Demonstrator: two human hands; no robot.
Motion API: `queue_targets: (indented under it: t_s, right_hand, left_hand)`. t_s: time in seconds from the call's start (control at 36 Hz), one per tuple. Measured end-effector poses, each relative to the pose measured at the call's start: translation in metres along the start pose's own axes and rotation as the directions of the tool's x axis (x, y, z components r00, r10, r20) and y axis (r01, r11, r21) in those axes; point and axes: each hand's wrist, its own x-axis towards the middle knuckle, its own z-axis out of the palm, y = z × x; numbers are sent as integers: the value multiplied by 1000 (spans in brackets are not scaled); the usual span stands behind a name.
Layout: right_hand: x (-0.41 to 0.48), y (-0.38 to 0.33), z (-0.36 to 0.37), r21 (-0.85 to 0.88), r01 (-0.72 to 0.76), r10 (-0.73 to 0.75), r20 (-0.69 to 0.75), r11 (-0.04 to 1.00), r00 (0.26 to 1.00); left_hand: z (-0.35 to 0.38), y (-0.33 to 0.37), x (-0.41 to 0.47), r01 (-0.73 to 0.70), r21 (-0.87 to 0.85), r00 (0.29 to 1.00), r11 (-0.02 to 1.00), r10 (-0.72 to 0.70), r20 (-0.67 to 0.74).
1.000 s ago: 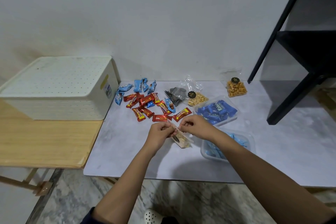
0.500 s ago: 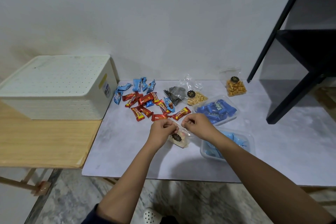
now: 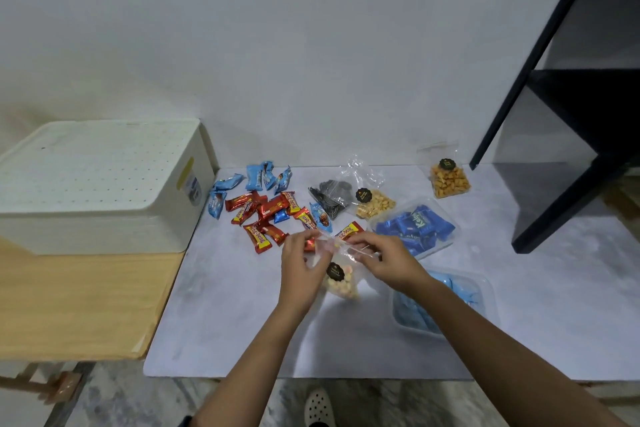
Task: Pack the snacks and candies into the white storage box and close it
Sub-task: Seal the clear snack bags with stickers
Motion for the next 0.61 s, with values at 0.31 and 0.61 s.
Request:
queue_targets:
  t_s: [0.31, 0.61]
  right_hand:
    - [65, -18, -25, 141, 10, 3, -92, 990, 996]
    - [96, -16, -113, 232, 112, 50, -594, 966, 803]
  left_hand:
    - [10, -30, 58, -250, 28, 960, 968, 245, 134]
    - [81, 46, 140, -348, -65, 914, 935, 354, 199]
